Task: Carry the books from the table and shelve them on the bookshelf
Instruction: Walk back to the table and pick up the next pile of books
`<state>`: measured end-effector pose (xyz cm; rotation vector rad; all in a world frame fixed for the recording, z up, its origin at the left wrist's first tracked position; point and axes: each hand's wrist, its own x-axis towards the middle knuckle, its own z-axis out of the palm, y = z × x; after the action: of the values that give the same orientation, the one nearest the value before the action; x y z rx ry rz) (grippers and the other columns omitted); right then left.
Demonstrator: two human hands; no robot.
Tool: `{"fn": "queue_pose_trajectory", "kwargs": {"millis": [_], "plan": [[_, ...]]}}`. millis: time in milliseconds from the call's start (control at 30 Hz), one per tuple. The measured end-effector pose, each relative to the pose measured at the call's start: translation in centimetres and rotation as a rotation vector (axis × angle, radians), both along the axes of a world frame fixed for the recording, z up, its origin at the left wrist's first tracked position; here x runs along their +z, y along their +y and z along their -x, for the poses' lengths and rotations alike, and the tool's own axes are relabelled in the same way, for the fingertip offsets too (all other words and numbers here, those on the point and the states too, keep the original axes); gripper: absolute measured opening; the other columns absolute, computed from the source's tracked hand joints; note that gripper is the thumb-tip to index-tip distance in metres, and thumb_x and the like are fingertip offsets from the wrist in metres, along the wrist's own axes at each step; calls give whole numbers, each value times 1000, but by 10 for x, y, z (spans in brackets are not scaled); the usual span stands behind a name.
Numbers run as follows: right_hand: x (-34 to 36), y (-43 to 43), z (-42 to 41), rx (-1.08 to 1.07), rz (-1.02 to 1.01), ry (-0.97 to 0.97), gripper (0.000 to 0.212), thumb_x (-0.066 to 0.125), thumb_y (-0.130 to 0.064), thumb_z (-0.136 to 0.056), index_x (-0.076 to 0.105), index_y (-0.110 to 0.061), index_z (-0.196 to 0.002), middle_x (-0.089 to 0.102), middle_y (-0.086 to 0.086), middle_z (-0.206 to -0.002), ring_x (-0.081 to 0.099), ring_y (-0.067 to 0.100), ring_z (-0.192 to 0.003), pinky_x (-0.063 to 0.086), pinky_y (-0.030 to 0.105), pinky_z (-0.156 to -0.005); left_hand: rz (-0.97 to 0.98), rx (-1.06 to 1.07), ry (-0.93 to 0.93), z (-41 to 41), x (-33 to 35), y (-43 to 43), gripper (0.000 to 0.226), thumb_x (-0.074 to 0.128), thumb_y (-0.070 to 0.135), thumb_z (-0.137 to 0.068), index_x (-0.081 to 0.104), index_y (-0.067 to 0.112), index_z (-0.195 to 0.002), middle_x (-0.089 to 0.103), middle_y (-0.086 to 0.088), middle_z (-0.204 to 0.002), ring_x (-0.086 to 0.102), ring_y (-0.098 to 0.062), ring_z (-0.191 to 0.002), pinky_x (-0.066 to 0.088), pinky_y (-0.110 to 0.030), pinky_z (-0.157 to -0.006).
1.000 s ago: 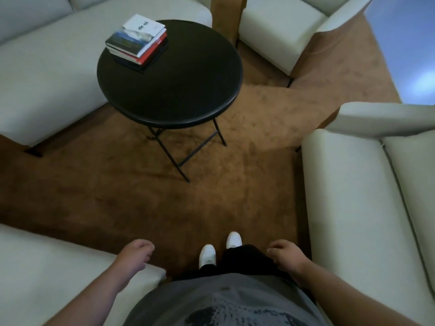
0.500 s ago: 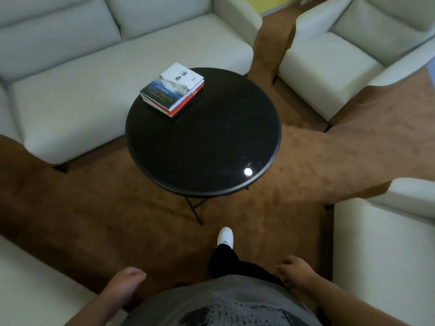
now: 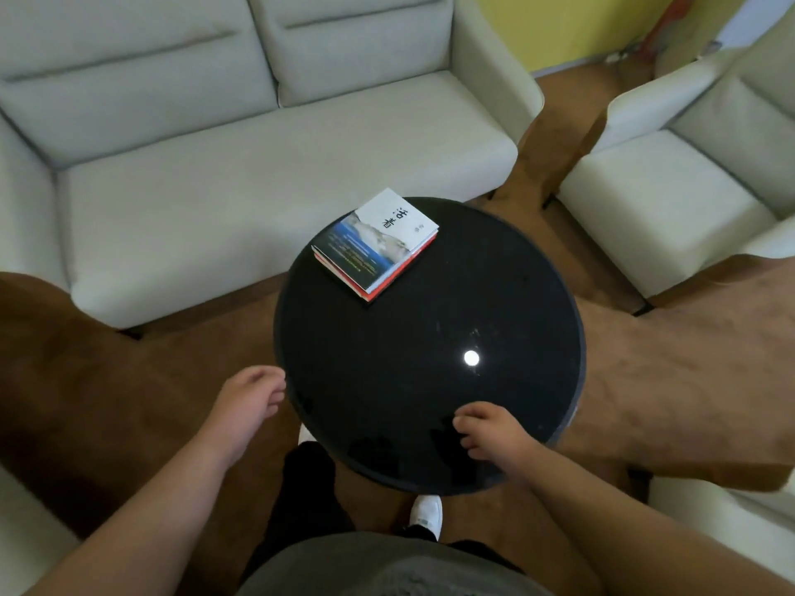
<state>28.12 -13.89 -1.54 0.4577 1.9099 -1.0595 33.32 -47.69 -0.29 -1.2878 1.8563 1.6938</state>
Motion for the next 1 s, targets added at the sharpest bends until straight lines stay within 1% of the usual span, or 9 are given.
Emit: {"fn": "queue_pose_trajectory", "kwargs": {"millis": [100, 200, 400, 500, 567, 633, 733, 833, 1000], "plan": [[3, -55, 42, -81, 15, 13, 24, 63, -21, -100, 61, -17, -123, 65, 7, -112, 65, 24, -105, 56, 33, -86, 51, -87, 85, 62, 2, -35, 8, 57, 28, -101, 65, 26, -101, 67, -5, -111, 64, -20, -106, 53, -41, -98], [-1, -105, 82, -187, 8, 9, 29, 66, -23, -97, 62, -14, -125, 66, 7, -109, 64, 22, -98, 56, 35, -86, 57, -223, 128, 124, -3, -62, 24, 60, 32, -98, 65, 19, -118, 66, -2, -113, 62, -19, -108, 53, -40, -99], [-16, -181, 166, -413, 10, 24, 46, 69, -26, -95, 55, -10, -136, 62, 11, -127, 62, 26, -113, 56, 43, -97, 126, -487, 145, 238, -14, -77, 56, 65, 31, -93, 49, 16, -144, 54, -4, -144, 53, -22, -130, 44, -37, -107], [-24, -201, 197, -515, 16, 22, 51, 70, -27, -92, 55, -10, -137, 62, 9, -131, 62, 25, -111, 54, 45, -99, 135, -611, 115, 279, -22, -76, 63, 63, 34, -92, 41, 18, -150, 46, -4, -154, 49, -24, -136, 43, -41, -109], [-22, -210, 212, -578, 5, 15, 44, 67, -26, -94, 56, -9, -133, 63, 8, -125, 62, 23, -104, 53, 43, -97, 123, -701, 68, 298, -30, -76, 61, 62, 34, -93, 43, 16, -149, 48, -4, -152, 52, -24, -134, 45, -41, -108], [-22, -214, 221, -638, 0, -14, 31, 65, -27, -96, 58, -10, -121, 63, 8, -117, 60, 22, -97, 52, 44, -101, 76, -775, 21, 313, -38, -74, 46, 61, 35, -94, 53, 16, -135, 61, -4, -137, 62, -19, -119, 53, -41, -100], [-24, -218, 228, -733, 17, -55, 23, 64, -24, -97, 57, -11, -114, 63, 7, -111, 60, 21, -94, 50, 47, -106, -22, -781, -41, 323, -43, -71, 43, 62, 36, -95, 50, 20, -133, 63, 1, -123, 63, -15, -110, 56, -39, -95], [-25, -220, 233, -838, 66, -95, 22, 64, -21, -97, 59, -9, -115, 67, 7, -103, 66, 22, -92, 56, 45, -98, -16, -802, -96, 332, -51, -71, 48, 64, 40, -93, 48, 19, -133, 64, -3, -122, 64, -17, -107, 56, -41, -95], [-28, -220, 237, -852, 72, -168, 38, 66, -31, -97, 56, -6, -124, 71, 13, -103, 71, 24, -87, 55, 35, -65, -52, -808, -208, 340, -60, -70, 51, 66, 48, -90, 53, 13, -125, 67, -5, -115, 67, -18, -100, 56, -42, -92]]}}
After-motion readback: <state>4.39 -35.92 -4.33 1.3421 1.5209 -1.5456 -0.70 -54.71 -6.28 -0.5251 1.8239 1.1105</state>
